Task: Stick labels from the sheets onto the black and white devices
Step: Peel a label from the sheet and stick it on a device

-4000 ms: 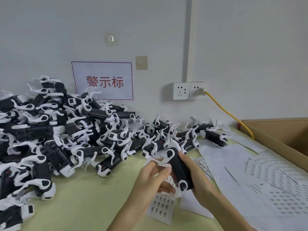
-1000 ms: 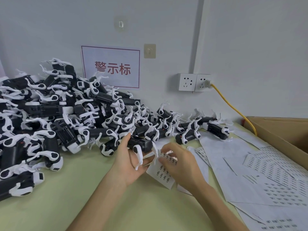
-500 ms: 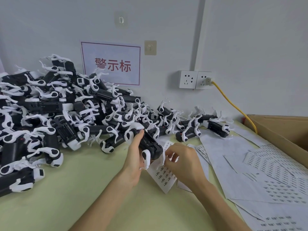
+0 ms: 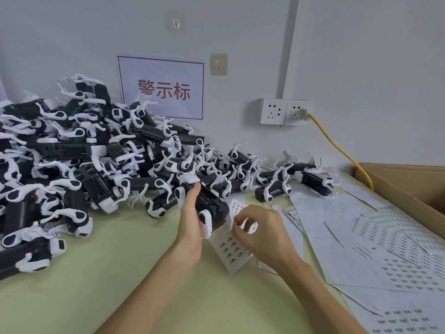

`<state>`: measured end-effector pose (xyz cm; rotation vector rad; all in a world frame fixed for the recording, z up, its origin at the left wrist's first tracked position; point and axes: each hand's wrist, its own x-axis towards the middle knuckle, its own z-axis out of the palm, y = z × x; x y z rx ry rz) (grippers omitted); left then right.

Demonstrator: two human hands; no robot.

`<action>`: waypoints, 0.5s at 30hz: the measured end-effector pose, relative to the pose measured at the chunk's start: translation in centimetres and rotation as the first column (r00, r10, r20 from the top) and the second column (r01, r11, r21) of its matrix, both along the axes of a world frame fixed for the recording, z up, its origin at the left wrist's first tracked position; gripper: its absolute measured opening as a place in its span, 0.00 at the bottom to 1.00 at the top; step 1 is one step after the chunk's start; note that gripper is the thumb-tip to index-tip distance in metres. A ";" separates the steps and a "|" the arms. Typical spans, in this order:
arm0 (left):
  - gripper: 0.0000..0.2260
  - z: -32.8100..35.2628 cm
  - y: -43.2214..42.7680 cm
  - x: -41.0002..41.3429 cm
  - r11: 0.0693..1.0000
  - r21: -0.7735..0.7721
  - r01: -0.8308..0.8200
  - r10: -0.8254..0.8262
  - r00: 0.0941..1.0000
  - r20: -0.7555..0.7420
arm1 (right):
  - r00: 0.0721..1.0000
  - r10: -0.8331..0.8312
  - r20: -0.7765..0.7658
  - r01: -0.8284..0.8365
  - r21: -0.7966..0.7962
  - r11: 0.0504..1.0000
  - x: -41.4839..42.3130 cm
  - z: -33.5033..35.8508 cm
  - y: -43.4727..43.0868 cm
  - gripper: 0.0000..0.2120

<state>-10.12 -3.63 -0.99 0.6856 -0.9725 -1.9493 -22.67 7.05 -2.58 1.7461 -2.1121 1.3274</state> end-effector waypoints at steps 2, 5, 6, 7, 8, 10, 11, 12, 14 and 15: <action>0.19 0.2 0.3 0.0 1.000 -0.025 0.000 0.002 0.998 0.060 | 1.000 0.016 0.012 -0.016 0.004 1.000 0.2 -0.2 -0.1 0.05; 0.23 0.2 0.4 0.0 0.998 -0.057 -0.028 0.033 0.996 0.082 | 0.996 0.041 0.074 -0.040 -0.014 0.999 0.6 -0.2 -0.2 0.05; 0.24 0.2 0.3 0.1 0.997 -0.064 -0.041 0.047 0.995 0.087 | 0.994 0.047 0.095 -0.046 -0.015 0.999 0.7 -0.1 -0.2 0.05; 0.24 0.3 0.3 0.1 0.997 -0.068 -0.047 0.054 0.994 0.099 | 0.992 0.057 0.114 -0.056 -0.013 0.998 0.8 0.0 -0.2 0.06; 0.23 0.4 0.4 0.2 0.997 -0.066 -0.047 0.054 0.992 0.115 | 0.988 0.073 0.138 -0.072 -0.008 0.997 0.8 0.1 -0.1 0.08; 0.23 0.5 0.4 0.2 0.997 -0.050 -0.053 0.059 0.990 0.128 | 0.973 0.102 0.208 -0.107 0.015 0.994 1.0 0.4 0.0 0.13; 0.24 0.5 0.4 0.2 0.998 -0.041 -0.057 0.062 0.989 0.135 | 0.962 0.104 0.252 -0.118 0.039 0.992 1.0 0.6 0.1 0.14; 0.25 0.5 0.4 0.2 0.998 -0.033 -0.062 0.066 0.988 0.141 | 0.950 0.095 0.297 -0.122 0.072 0.990 1.0 0.7 0.1 0.13; 0.26 0.5 0.5 0.3 0.998 -0.018 -0.058 0.060 0.986 0.158 | 0.923 0.065 0.378 -0.124 0.133 0.983 0.9 1.0 0.2 0.12; 0.27 0.5 0.6 0.4 0.998 -0.013 -0.054 0.055 0.985 0.164 | 0.912 0.059 0.406 -0.131 0.153 0.980 0.9 1.2 0.2 0.11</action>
